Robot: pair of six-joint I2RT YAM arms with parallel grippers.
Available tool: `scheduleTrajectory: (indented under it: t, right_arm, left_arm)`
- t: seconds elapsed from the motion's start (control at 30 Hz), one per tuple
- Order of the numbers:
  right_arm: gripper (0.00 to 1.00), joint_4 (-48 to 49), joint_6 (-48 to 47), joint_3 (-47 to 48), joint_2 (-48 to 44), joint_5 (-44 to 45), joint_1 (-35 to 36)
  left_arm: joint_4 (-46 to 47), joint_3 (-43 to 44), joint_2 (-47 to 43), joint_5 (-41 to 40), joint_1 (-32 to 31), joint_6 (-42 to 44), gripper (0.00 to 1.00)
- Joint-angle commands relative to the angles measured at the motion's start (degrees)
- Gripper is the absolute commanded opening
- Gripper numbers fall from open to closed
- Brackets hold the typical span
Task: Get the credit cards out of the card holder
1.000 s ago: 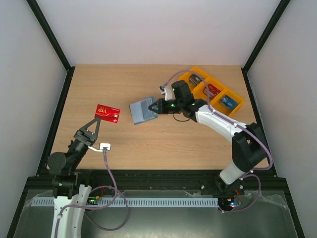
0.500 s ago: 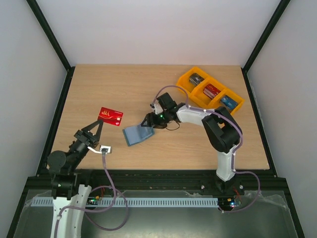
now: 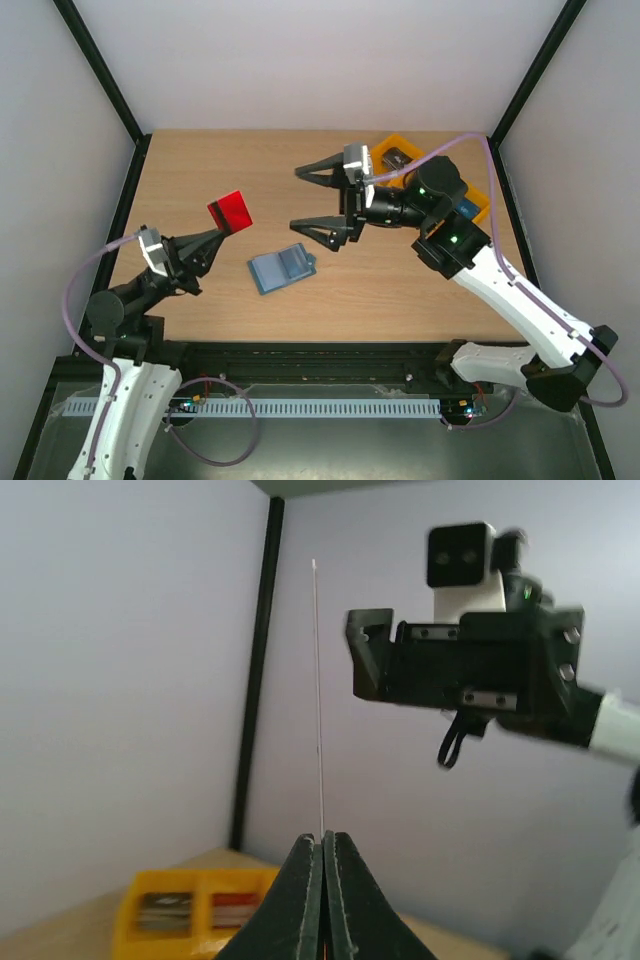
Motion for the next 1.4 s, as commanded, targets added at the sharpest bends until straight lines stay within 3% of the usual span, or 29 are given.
scheduleTrajectory:
  t: [0.0, 0.17, 0.33, 0.53, 0.6, 0.67, 0.7, 0.93, 1.03, 1.17, 1.2, 1.23, 1.27, 1.3, 1.37]
  right_arm:
    - [0.92, -4.5, -7.8, 7.8, 8.5, -11.0, 4.6]
    - [0.83, -3.5, -5.0, 11.9, 12.3, -8.5, 8.0]
    - [0.71, -2.5, 0.3, 17.9, 15.1, -12.2, 9.9]
    - [0.74, -8.7, -4.3, 17.9, 15.3, -7.1, 12.4]
    - [0.63, -8.6, -3.1, 20.3, 16.6, -4.5, 12.4]
    - [0.39, -9.6, -2.1, 22.8, 18.0, -2.7, 12.5]
    - [0.33, -10.3, -2.1, 23.8, 18.6, -3.0, 12.4]
    - [0.24, -14.2, -2.4, 26.0, 20.2, -2.6, 12.6]
    - [0.03, -16.7, -2.8, 27.0, 20.6, -1.3, 12.6]
    - [0.02, -18.7, -3.7, 27.3, 20.1, 1.1, 12.5]
    - [0.02, -19.7, -4.0, 27.4, 19.8, 3.1, 12.1]
    - [0.02, -21.4, -4.5, 27.6, 19.4, 6.2, 11.5]
    - [0.02, -24.4, -5.5, 28.5, 19.4, 11.1, 10.3]
    - [0.02, -28.4, -6.9, 29.5, 19.8, 17.3, 9.2]
    - [0.02, -39.0, -11.3, 32.6, 22.4, 36.6, 6.4]
  left_arm:
    - [21.1, 2.1, 1.0, -0.4, 0.4, -29.4, 0.02]
    - [18.6, 4.3, 0.9, 0.8, 1.5, -28.0, 0.02]
    - [12.5, 4.7, 0.9, 0.3, 1.6, -23.5, 0.02]
    - [11.5, 5.5, 0.7, 0.5, 2.0, -19.4, 0.02]
    - [10.2, 5.7, 0.3, 1.6, 2.2, -17.2, 0.02]
    - [8.1, 6.3, 0.3, 2.3, 2.2, -14.6, 0.02]
    - [7.0, 6.3, 0.3, 2.4, 2.2, -12.6, 0.02]
    - [2.2, 7.0, 0.7, 3.4, 2.3, -7.7, 0.02]
    - [2.0, 6.7, 0.6, 2.9, 2.2, -7.9, 0.02]
    - [-1.8, 6.6, 0.1, 0.8, 2.2, -7.0, 0.02]
    - [-5.2, 6.1, -0.1, -2.1, 2.2, -6.8, 0.13]
    - [-9.5, 5.3, -0.2, -7.0, 2.2, -7.6, 0.46]
    - [-14.3, 4.3, -0.3, -12.9, 2.4, -9.3, 0.92]
    - [-19.1, 2.9, -0.3, -18.4, 2.8, -12.1, 0.98]
    - [-27.3, -1.0, -0.8, -27.0, 4.5, -17.1, 1.0]
